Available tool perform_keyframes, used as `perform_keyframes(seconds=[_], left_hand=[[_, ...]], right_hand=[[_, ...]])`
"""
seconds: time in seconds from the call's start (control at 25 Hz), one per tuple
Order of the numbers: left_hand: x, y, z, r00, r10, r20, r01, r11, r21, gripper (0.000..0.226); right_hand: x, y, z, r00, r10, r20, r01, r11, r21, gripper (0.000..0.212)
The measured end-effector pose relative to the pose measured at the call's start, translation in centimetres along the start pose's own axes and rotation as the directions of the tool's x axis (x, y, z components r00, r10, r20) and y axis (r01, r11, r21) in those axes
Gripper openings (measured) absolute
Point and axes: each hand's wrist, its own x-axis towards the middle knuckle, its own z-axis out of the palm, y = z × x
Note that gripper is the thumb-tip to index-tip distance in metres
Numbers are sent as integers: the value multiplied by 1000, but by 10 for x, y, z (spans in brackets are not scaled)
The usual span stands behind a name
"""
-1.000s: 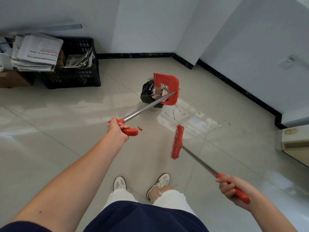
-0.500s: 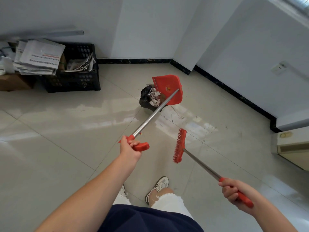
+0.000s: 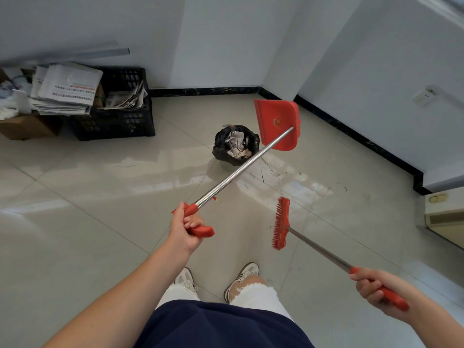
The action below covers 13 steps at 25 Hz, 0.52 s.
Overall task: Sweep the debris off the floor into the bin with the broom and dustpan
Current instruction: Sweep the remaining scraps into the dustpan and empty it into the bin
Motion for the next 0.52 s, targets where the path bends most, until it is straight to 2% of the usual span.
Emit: perform_keyframes(seconds=[0.12,0.2,0.28,0.36,0.44,0.52], left_hand=[[-7,19,1,997,10,72,-30,957,288,47],[-17,40,7,986,116,121,-163,830,534,48],[-33,59,19,945,246,215,-324,627,708,42],[-46,65,38,882,333,333,-446,368,816,34],[-43,57,58,827,383,412,-479,96,873,34],[-27,40,71,787,397,473,-438,-180,881,37]], right_hand=[[-9,-7,-14,1000,-14,5,14,1000,5,25],[-13,-12,-23,999,-48,0,48,999,-13,24],[-11,-23,-30,998,-65,-24,64,997,-42,24],[-1,-42,-33,995,-82,-48,78,994,-75,23],[15,-63,-28,994,-88,-67,80,990,-119,23],[35,-89,-20,993,-88,-83,74,985,-155,21]])
